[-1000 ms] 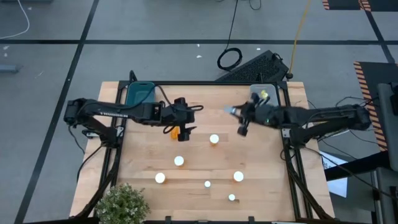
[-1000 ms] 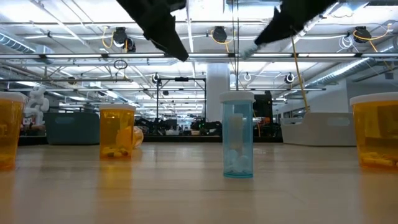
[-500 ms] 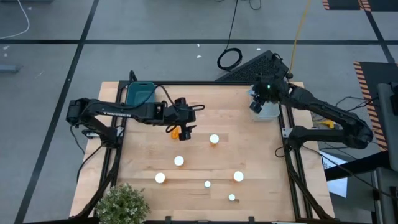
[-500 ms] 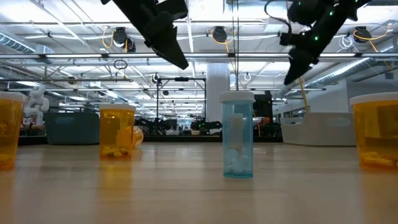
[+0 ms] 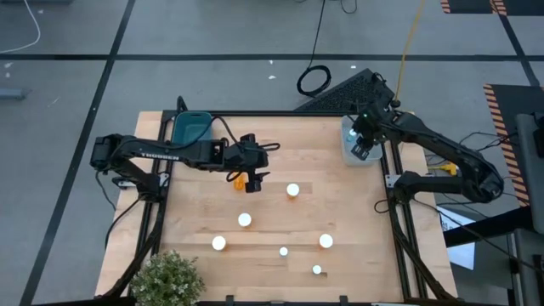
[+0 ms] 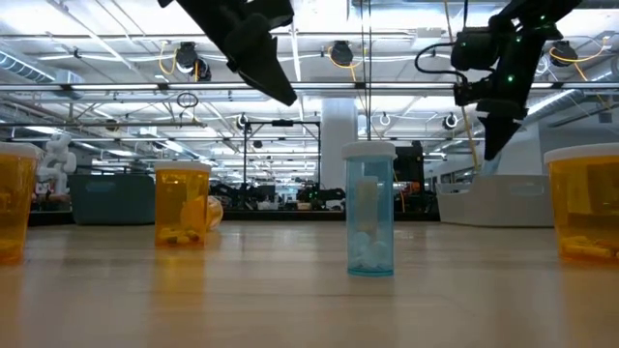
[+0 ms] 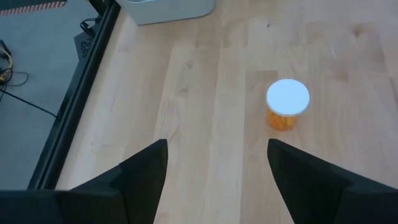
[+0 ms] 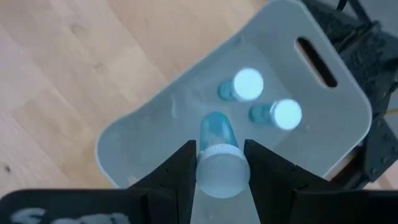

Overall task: Pick and place medicine bottles into bin by pill shape (circle, oval)
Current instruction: Put the blue tablet bottle into the gray bin

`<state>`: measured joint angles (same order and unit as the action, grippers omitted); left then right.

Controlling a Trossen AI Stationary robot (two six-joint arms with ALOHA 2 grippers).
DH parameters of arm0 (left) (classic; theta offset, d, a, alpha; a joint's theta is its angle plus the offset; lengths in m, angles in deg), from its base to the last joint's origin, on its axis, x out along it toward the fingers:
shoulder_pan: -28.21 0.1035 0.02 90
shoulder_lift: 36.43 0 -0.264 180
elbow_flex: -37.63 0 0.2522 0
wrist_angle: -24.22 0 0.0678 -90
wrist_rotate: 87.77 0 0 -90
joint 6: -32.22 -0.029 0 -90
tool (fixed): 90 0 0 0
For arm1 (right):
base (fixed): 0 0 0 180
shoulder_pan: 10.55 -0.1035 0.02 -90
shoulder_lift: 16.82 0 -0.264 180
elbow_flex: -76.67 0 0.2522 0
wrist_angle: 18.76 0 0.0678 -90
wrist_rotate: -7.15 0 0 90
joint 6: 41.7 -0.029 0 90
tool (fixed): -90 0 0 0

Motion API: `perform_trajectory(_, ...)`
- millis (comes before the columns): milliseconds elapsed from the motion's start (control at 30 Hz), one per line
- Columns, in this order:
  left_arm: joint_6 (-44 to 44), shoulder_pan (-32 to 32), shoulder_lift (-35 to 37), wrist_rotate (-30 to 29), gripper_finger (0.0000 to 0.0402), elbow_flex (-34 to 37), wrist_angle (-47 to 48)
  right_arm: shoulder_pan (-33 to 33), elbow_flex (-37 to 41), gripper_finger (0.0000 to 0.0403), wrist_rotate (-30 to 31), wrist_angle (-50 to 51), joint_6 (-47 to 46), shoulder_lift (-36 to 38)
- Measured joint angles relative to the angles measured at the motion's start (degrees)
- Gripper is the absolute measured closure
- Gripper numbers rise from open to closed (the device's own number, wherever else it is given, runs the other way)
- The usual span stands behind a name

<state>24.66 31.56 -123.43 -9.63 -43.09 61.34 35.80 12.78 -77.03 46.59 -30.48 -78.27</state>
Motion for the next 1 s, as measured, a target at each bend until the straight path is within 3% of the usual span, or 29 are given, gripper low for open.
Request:
perform_trajectory(333, 0.1, 0.0, 0.0, 0.0, 0.0126, 0.0, 0.0, 3.5, 0.0, 0.0284, 0.5, -0.2, 0.1, -8.0)
perform_trajectory(467, 0.1, 0.0, 0.0, 0.0, 0.0126, 0.0, 0.0, 5.0, 0.0, 0.0284, 4.9, -1.2, 0.2, -12.4)
perform_trajectory(633, 0.1, 0.0, 0.0, 0.0, 0.0126, 0.0, 0.0, 6.3, 0.0, 0.0284, 4.7, -2.2, 0.4, -16.2)
perform_trajectory(1000, 0.1, 0.0, 0.0, 0.0, 0.0126, 0.0, 0.0, 6.5, 0.0, 0.0284, 4.7, -3.6, 0.8, -17.9)
